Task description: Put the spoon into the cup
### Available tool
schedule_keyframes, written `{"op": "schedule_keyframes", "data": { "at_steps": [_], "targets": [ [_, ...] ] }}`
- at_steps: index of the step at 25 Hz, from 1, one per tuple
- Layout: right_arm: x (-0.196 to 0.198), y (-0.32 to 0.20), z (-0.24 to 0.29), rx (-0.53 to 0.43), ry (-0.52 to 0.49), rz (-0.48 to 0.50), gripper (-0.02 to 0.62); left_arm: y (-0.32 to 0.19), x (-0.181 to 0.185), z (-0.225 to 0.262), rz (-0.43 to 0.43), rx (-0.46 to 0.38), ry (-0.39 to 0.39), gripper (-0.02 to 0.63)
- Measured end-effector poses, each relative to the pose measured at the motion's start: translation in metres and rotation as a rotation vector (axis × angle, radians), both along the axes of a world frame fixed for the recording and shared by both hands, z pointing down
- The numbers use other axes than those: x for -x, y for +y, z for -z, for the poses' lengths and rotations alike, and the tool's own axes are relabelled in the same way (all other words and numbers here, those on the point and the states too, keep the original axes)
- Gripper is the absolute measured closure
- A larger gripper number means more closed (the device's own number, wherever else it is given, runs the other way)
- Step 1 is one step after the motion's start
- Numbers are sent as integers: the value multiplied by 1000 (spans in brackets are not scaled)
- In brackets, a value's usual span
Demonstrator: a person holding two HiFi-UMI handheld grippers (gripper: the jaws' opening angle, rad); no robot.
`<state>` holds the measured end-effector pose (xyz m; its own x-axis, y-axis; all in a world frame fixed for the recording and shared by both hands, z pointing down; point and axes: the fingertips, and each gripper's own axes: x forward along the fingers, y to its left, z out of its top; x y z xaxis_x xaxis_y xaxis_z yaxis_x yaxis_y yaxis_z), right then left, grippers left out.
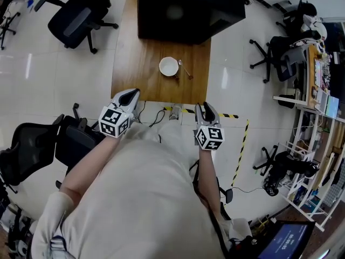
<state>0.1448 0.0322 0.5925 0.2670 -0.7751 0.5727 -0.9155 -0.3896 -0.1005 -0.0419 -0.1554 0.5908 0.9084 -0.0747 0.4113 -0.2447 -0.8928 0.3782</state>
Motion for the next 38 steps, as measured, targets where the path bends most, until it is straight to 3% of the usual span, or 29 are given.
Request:
{"op": "schedule_keyframes", "data": {
  "at_steps": [3, 9, 20, 31, 38],
  "targets": [
    [-21, -5, -13, 11, 7, 65, 466, 5, -15, 0, 44, -31, -29, 606],
    [-52, -8, -76, 108, -79, 215, 463, 19, -33, 8, 158, -81, -86, 604],
    [-91, -48, -190, 352, 27, 506, 433, 14, -47, 26, 283, -96, -105, 604],
    [-97, -98, -257, 483, 52, 677, 407, -7, -41, 29, 334, -74, -152, 604],
    [-103, -90, -297, 602, 20, 658, 407, -21, -34, 29, 383, -70, -170, 604]
  ]
}}
